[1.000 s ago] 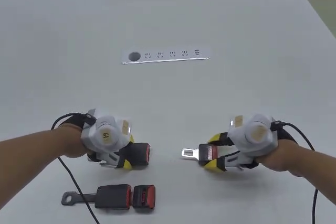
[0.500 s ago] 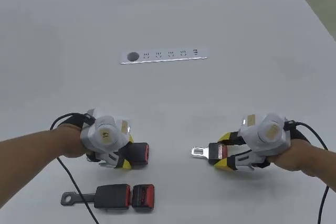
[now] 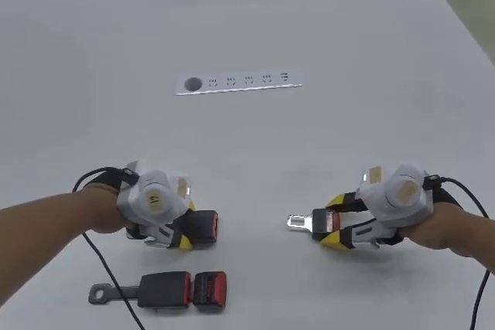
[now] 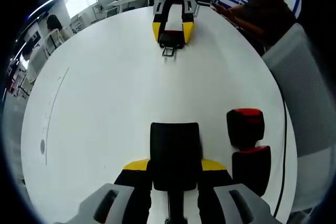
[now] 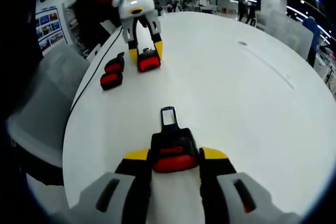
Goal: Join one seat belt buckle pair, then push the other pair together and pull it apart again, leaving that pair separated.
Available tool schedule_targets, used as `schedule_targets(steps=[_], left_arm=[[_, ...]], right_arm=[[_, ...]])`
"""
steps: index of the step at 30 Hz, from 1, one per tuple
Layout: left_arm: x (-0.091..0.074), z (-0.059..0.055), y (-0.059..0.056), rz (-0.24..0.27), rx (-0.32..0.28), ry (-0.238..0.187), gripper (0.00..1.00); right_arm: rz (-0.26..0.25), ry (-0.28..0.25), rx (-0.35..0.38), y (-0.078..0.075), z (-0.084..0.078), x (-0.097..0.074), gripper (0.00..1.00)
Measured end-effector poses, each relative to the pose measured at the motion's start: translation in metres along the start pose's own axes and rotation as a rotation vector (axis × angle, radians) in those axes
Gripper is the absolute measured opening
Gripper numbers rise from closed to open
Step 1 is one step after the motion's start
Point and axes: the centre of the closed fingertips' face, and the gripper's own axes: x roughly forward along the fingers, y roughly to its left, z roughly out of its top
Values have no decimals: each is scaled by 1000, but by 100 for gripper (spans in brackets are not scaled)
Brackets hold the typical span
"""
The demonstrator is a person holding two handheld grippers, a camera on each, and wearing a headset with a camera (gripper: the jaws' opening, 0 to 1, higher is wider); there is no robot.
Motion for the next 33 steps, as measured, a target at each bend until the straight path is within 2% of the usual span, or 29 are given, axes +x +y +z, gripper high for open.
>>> schedule_targets(steps=[12, 21, 23, 24, 26, 27, 30, 31, 33], left_arm=[[1, 0, 0, -1, 0, 10, 35], [0, 1, 0, -2, -15, 11, 35], [0, 1, 1, -3, -21, 13, 35], [0, 1, 1, -2, -28, 12, 35], [0, 2, 1, 1, -56, 5, 35], [0, 2, 1, 3, -67, 1, 35], [0, 4, 3, 47, -180, -17, 38], [0, 5, 7, 85, -226, -21, 43], [-4, 8, 6, 93, -195, -41, 52]], right_arm=[[10, 26, -6, -1, -11, -8, 36], [25, 51, -23, -2, -12, -8, 37], [27, 58, -43, -2, -12, -8, 37], [20, 65, -80, -1, -13, -7, 37], [12, 64, -61, 0, -12, -7, 38], [3, 50, -6, 2, -10, -7, 39], [-5, 0, -23, 4, -3, -11, 50], [-39, -21, -10, 2, 1, -14, 56], [-71, -56, 31, -1, 5, -17, 67]])
